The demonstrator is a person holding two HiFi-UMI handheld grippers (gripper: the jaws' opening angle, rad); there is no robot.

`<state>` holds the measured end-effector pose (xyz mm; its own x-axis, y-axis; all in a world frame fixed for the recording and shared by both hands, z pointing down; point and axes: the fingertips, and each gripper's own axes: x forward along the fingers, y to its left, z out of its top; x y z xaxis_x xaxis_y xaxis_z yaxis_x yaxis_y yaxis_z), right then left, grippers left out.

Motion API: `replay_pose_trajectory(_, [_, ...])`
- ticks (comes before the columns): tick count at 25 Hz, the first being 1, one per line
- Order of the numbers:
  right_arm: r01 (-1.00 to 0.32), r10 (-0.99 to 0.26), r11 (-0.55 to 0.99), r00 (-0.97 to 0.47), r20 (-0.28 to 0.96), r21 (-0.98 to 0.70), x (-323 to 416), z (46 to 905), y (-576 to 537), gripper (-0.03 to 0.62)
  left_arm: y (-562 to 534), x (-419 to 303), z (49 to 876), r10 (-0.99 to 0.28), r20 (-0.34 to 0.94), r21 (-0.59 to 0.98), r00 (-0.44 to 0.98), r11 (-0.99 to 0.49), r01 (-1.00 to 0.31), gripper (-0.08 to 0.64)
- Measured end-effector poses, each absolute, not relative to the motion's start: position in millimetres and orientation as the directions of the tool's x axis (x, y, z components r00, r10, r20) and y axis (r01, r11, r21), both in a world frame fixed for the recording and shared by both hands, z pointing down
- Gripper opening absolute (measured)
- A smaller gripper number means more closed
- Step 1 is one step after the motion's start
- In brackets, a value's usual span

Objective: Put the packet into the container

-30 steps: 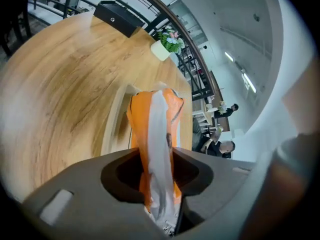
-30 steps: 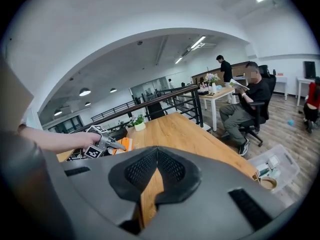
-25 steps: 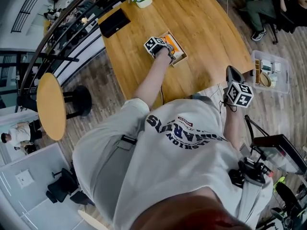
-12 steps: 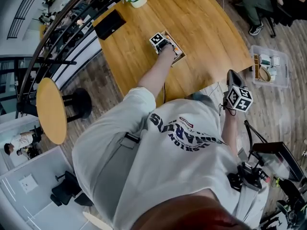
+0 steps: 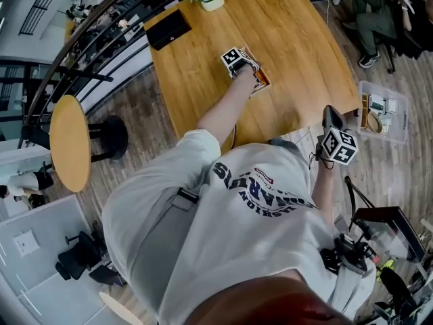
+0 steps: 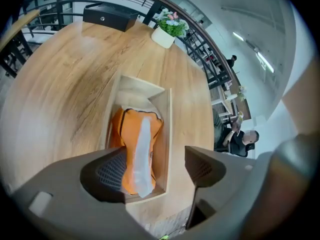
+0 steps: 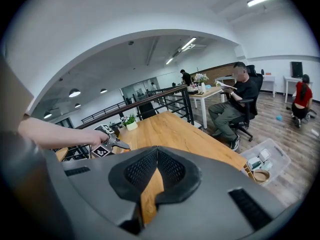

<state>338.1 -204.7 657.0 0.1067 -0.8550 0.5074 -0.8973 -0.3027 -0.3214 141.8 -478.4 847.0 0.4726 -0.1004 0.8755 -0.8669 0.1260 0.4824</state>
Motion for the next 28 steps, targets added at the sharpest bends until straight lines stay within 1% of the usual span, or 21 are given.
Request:
replay_pose_trajectory(4, [-0.915, -0.865, -0.245, 0.058, 0.498, -0.319, 327.6, 652.3, -223.8, 0.009, -490.2, 147.1, 810.8, -0.166, 0.825, 0.559, 0.541, 0.093, -0.824, 0.353])
replay_pose_trajectory(8, [-0.934, -0.871, -0.176, 0.0, 0.491, -0.312, 315.1, 648.3, -240.4, 0.009, -500.1, 159.1, 753.0, -0.236, 0.713, 0.682, 0.661, 0.014, -0.731, 0.353])
replay_pose_trajectory(11, [-0.948, -0.879, -0.109, -0.048, 0.474, -0.298, 303.1, 635.0, -258.3, 0.009, -509.7, 155.2, 687.4, -0.337, 0.589, 0.761, 0.734, -0.075, -0.645, 0.353])
replay_pose_trajectory(14, [-0.958, -0.886, -0.025, -0.111, 0.449, -0.286, 288.9, 619.2, -279.3, 0.009, -515.6, 137.8, 619.4, -0.465, 0.447, 0.798, 0.765, -0.18, -0.576, 0.351])
replay_pose_trajectory(18, [-0.96, -0.886, 0.069, -0.184, 0.425, -0.271, 267.2, 601.8, -300.2, 0.009, -506.9, 119.3, 536.8, -0.545, 0.24, 0.809, 0.803, -0.344, -0.476, 0.351])
replay_pose_trajectory(20, [-0.961, -0.88, 0.113, -0.215, 0.423, -0.253, 253.1, 595.3, -311.1, 0.009, -500.3, 100.0, 491.7, -0.586, 0.132, 0.748, 0.799, -0.47, -0.469, 0.351])
replay_pose_trajectory(22, [-0.961, -0.874, 0.159, -0.244, 0.421, -0.226, 240.7, 587.0, -325.0, 0.009, -491.0, 72.2, 448.5, -0.627, 0.038, 0.618, 0.778, -0.597, -0.512, 0.351])
replay_pose_trajectory(23, [-0.96, -0.871, 0.181, -0.257, 0.418, -0.214, 235.2, 581.8, -331.8, 0.009, -482.0, 58.6, 427.0, -0.635, -0.014, 0.526, 0.773, -0.662, -0.534, 0.351])
replay_pose_trajectory(25, [-0.957, -0.869, 0.222, -0.282, 0.407, -0.188, 224.3, 570.3, -346.1, 0.009, -453.4, 33.8, 385.6, -0.615, -0.117, 0.276, 0.779, -0.774, -0.57, 0.351])
replay_pose_trajectory(26, [-0.954, -0.869, 0.243, -0.293, 0.399, -0.173, 218.7, 564.3, -354.7, 0.009, -437.2, 20.2, 368.2, -0.606, -0.16, 0.145, 0.78, -0.796, -0.588, 0.351])
replay_pose_trajectory(28, [-0.948, -0.871, 0.282, -0.318, 0.375, -0.149, 209.1, 551.6, -373.3, 0.009, -409.2, -10.5, 342.9, -0.621, -0.218, -0.057, 0.753, -0.762, -0.645, 0.351])
